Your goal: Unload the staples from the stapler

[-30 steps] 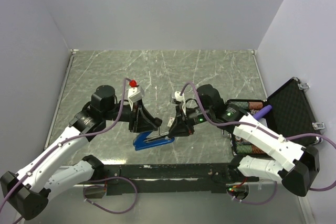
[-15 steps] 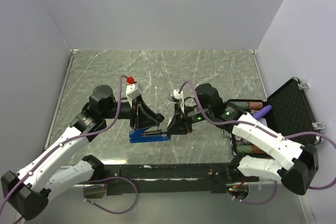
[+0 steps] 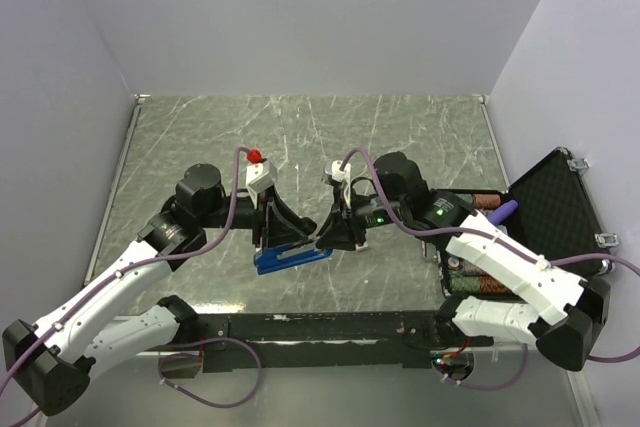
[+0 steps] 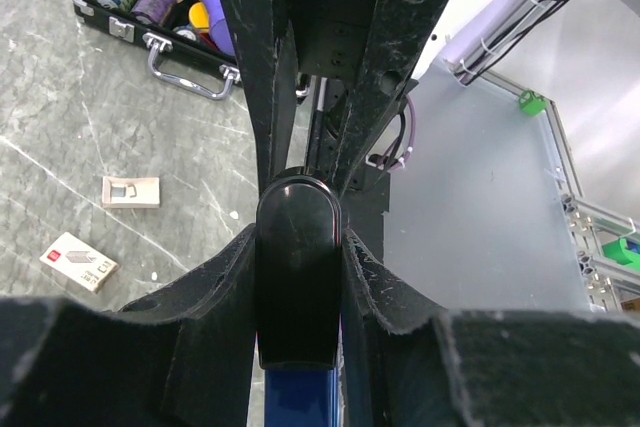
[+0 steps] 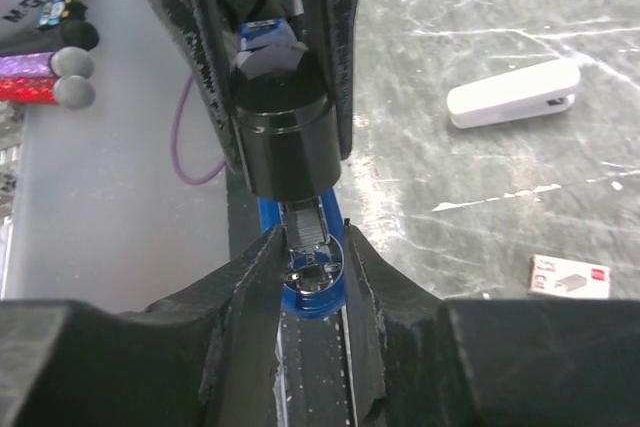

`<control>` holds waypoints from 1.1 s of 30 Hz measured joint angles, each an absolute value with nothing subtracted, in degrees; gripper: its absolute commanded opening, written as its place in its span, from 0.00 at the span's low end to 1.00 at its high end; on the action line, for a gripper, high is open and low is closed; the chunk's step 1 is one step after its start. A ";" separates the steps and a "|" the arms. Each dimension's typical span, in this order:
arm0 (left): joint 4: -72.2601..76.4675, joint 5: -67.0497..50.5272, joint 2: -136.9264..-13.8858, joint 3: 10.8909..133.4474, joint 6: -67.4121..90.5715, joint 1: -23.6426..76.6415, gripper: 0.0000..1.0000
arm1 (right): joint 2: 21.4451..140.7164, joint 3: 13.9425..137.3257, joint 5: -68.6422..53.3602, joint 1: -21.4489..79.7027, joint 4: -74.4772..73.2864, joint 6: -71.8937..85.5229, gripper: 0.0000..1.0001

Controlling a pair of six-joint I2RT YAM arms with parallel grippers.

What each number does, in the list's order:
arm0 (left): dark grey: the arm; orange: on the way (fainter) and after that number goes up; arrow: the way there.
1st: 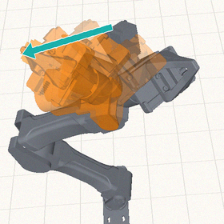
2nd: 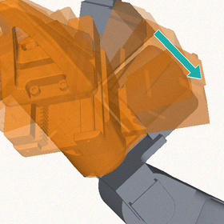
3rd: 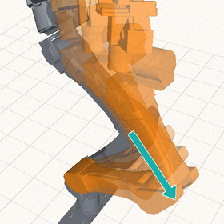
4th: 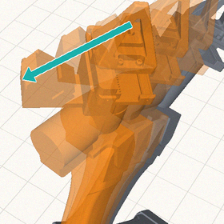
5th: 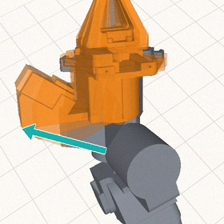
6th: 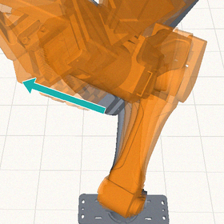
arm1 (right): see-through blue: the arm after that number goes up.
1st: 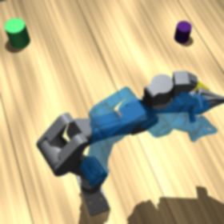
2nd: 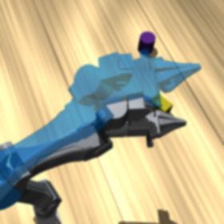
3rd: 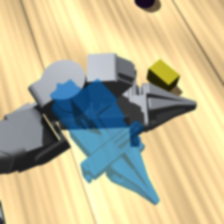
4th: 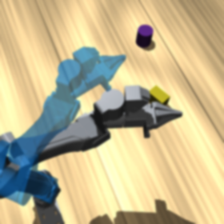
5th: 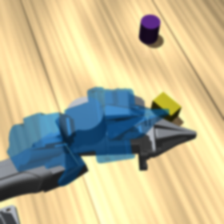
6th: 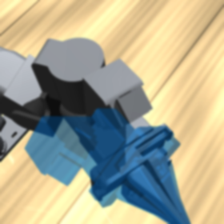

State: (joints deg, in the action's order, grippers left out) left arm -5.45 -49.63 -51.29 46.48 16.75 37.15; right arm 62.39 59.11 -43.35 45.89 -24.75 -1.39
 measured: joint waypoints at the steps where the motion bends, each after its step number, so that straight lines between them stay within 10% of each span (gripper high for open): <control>1: -5.48 -49.50 -51.33 46.48 16.60 37.26 0.01 | 62.37 59.33 -42.87 45.89 -25.04 -1.52 0.40; 9: -6.52 -46.81 -51.33 46.48 16.16 38.11 0.01 | 60.51 61.84 -38.17 45.89 -28.25 -2.81 0.44; 16: -7.33 -41.67 -51.33 46.48 16.14 39.11 0.01 | 58.83 62.70 -35.03 45.89 -27.57 -2.31 0.00; 33: -6.63 -34.33 -50.54 46.48 17.72 39.24 0.01 | 63.22 62.61 -33.41 45.89 -23.09 2.02 0.00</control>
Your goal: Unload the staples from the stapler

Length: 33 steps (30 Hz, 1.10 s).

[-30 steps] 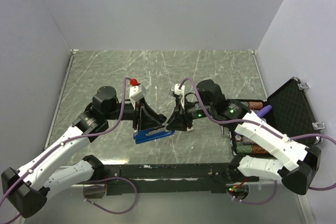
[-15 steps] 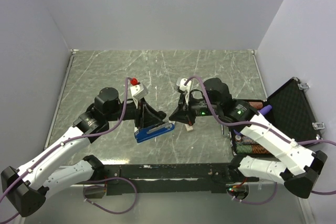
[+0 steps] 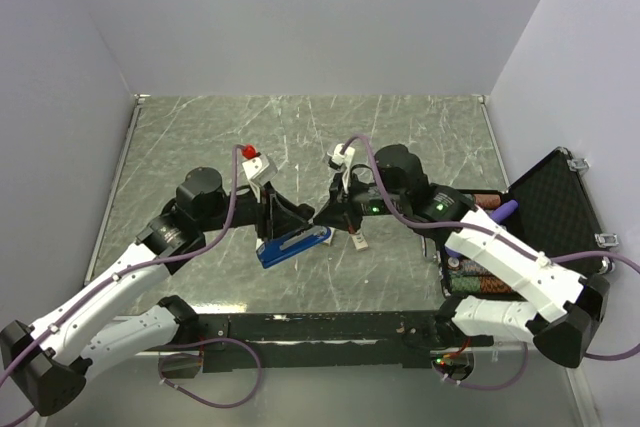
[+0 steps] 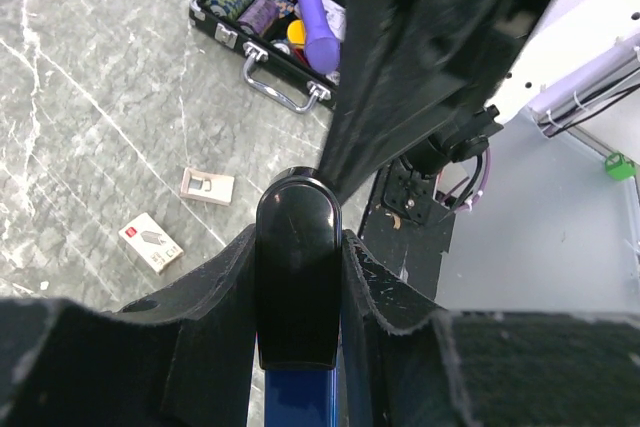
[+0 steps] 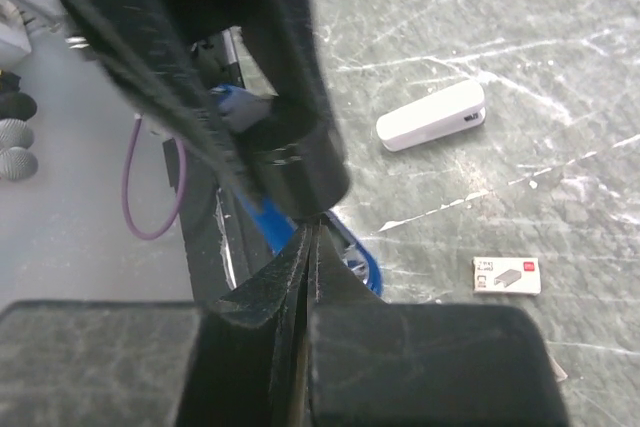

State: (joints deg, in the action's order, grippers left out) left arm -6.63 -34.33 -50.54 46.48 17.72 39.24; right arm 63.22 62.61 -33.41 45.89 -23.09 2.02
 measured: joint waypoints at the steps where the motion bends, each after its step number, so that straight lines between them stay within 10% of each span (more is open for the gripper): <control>1: -6.63 -34.24 -50.35 46.48 17.78 39.24 0.01 | 63.68 62.54 -33.28 45.89 -22.92 2.20 0.00; 33: 0.38 -19.35 -46.63 43.27 26.92 39.59 0.01 | 66.50 52.03 -26.89 49.01 -10.81 8.47 0.00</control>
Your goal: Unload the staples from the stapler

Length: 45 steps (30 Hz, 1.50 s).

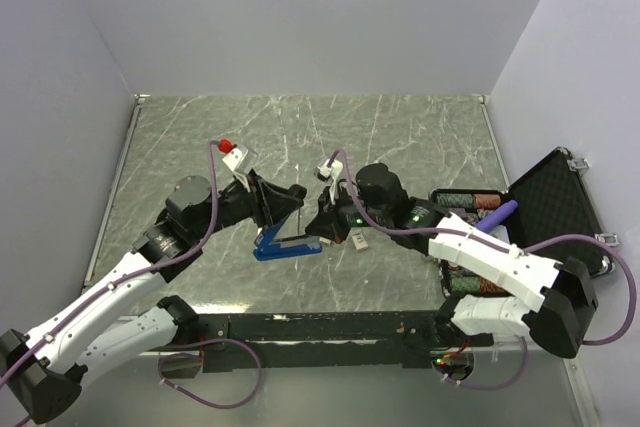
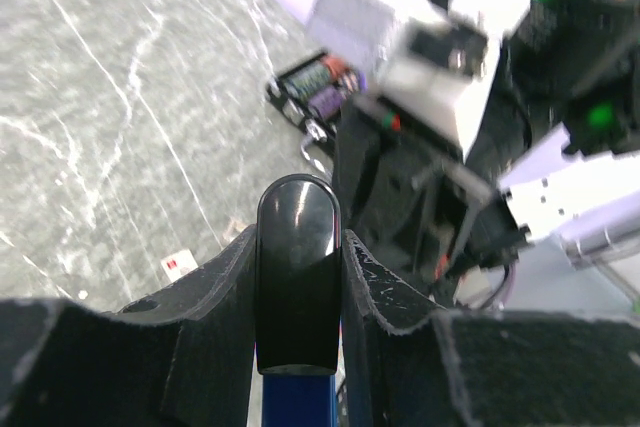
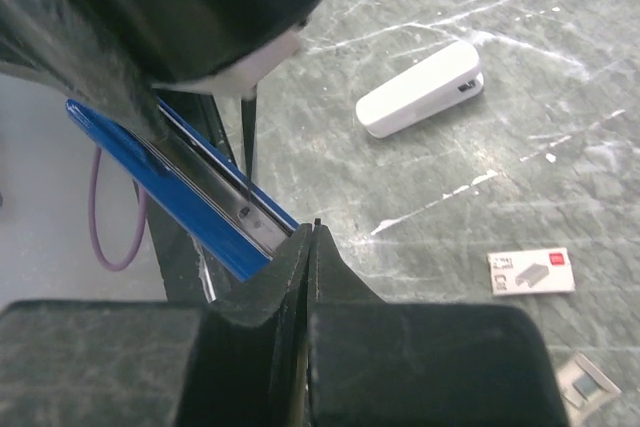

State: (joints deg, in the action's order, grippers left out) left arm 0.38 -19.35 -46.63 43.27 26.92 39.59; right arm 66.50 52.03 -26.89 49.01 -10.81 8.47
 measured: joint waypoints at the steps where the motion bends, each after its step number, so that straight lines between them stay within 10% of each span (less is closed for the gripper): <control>1: 1.06 -18.57 -46.63 43.20 27.31 39.62 0.01 | 66.83 52.03 -26.76 49.34 -10.31 8.80 0.00; 45: 21.67 14.00 -65.84 42.33 31.22 38.72 0.00 | 85.49 51.05 -25.67 51.05 8.99 19.88 0.00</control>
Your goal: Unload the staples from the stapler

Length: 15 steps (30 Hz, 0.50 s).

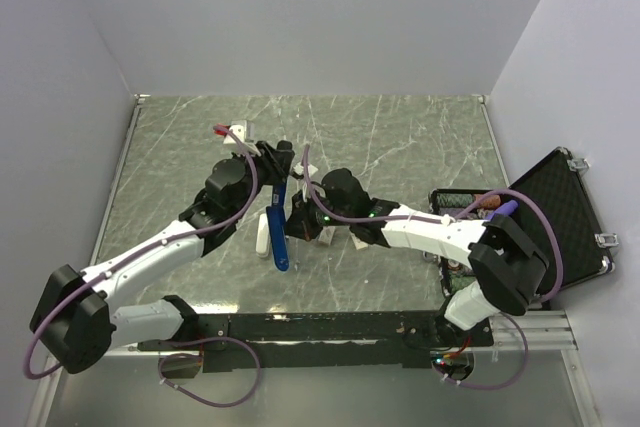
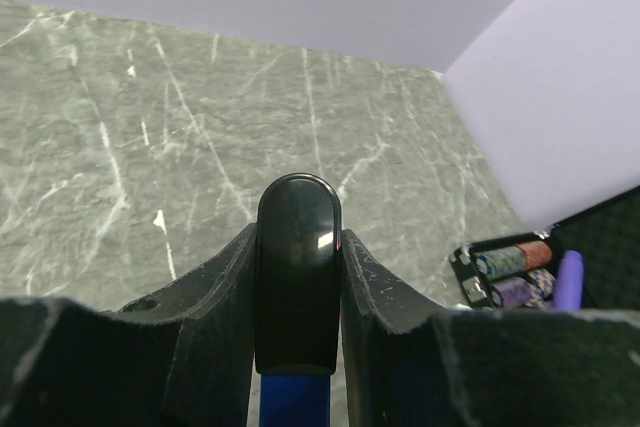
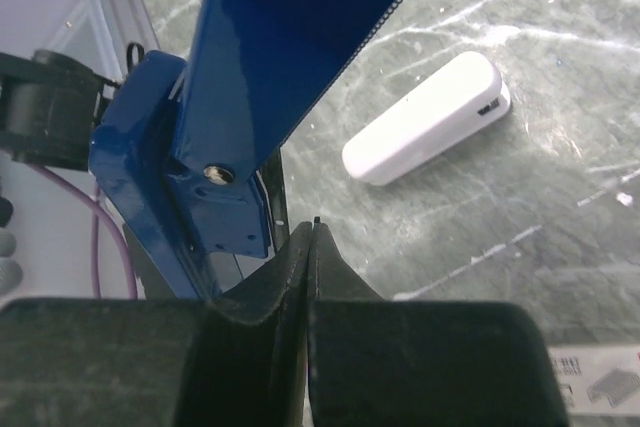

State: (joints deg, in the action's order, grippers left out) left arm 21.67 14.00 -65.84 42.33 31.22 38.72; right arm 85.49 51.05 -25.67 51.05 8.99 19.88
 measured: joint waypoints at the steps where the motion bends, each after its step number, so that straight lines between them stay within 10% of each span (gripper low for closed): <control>1: 21.71 14.50 -66.26 42.33 31.29 38.72 0.01 | 85.73 50.81 -25.78 51.00 9.76 20.25 0.00; 15: 21.50 15.59 -70.87 42.33 31.97 39.20 0.01 | 88.20 49.15 -26.74 50.85 15.77 22.87 0.00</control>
